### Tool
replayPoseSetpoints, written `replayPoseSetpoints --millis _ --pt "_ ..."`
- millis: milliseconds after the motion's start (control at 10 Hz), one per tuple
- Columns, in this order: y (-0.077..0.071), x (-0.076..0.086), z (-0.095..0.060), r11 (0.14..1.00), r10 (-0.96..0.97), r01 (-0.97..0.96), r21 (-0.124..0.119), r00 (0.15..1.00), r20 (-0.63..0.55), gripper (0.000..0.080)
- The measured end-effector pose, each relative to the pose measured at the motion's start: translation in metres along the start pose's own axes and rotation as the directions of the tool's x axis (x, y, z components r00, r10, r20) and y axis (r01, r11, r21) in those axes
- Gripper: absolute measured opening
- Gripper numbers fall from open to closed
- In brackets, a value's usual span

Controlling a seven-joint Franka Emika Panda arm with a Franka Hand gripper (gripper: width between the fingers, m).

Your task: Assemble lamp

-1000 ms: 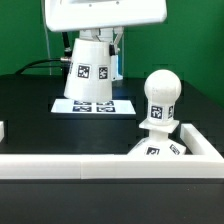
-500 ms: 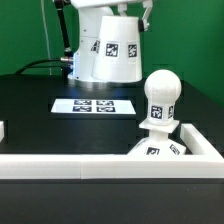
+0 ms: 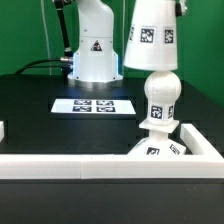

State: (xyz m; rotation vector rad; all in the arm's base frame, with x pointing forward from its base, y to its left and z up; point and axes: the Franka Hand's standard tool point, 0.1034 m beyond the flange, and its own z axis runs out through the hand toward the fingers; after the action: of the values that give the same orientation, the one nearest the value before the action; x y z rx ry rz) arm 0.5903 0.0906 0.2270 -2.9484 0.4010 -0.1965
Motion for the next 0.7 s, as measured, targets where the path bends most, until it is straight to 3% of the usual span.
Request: replayPoseSetpoints --millis 400,700 --pt "-0.010 -0.001 0.046 0.999 -0.025 0.025 -0.022 1.000 0.000 0.0044" --pt "-0.003 -0.002 0.073 0.998 -0.056 0.056 -0.041 0.998 0.000 0.0044"
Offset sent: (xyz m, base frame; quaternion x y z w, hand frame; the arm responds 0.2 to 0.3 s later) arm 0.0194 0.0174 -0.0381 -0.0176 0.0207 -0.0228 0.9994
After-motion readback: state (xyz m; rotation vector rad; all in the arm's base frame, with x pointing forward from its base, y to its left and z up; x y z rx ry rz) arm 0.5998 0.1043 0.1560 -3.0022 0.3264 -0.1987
